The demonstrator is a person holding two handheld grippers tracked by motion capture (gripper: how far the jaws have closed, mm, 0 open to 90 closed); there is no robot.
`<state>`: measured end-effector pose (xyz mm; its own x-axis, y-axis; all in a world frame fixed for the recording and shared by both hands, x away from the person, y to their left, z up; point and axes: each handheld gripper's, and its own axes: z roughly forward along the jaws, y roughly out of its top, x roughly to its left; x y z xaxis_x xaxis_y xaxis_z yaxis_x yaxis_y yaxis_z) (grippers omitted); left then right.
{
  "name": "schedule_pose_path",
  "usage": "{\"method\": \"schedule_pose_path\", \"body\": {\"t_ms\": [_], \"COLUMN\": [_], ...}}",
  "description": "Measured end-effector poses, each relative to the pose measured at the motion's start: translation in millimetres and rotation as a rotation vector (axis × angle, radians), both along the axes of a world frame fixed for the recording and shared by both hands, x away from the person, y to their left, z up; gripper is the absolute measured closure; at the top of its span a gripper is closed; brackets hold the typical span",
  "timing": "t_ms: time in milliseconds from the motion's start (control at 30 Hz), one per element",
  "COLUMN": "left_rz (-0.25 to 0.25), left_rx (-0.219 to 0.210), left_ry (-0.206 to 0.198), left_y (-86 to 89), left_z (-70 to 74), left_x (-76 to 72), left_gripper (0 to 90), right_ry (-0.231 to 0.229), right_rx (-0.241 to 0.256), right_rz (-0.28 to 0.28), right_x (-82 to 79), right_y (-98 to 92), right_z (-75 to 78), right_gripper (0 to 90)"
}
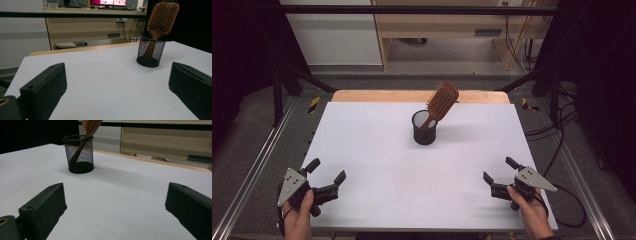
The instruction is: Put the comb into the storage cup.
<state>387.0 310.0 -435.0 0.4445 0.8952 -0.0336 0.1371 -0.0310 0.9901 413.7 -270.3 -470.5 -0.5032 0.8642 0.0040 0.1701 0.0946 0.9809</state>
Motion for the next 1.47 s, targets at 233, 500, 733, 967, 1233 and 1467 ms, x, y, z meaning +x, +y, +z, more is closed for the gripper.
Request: {"method": "schedule_pose_path", "body": {"t_ms": [233,500,733,967,1233,1467], "left_rz": [-0.006,-0.018,-0.032,-0.037,-0.042,-0.057], "left_rx": [0.001,-0.001,-0.007,-0.011,-0.024,-0.025], "left_ry": [-0.004,-0.005,-0.009,-0.017,-0.016,-0.019], "left_y": [-1.9,-3.4,-6.2,-9.2,-13.1,-17.9], "left_z": [0.1,0.1,0.3,0.7,-0.4,0.0], "left_x": [0.0,0.7,0.8,0.5,-1.9,-1.9], "left_gripper": [1.9,1.9,1.8,1.8,1.7,1.8], "right_ry": [-0.016,-0.025,-0.020,-0.012,-0.002,-0.003], "right_rx": [-0.010,-0.012,-0.012,-0.004,0.068,0.040], "right_rz": [0.025,0.049,0.069,0.095,0.083,0.057], "right_x": [0.1,0.8,3.3,8.0,18.6,20.5], "right_y": [3.9,9.0,15.5,24.0,30.3,28.8], "right_z": [-0.4,-0.8,-1.8,-3.2,0.0,-0.2], "right_gripper": [3.4,3.3,3.1,3.1,3.3,3.4]}}
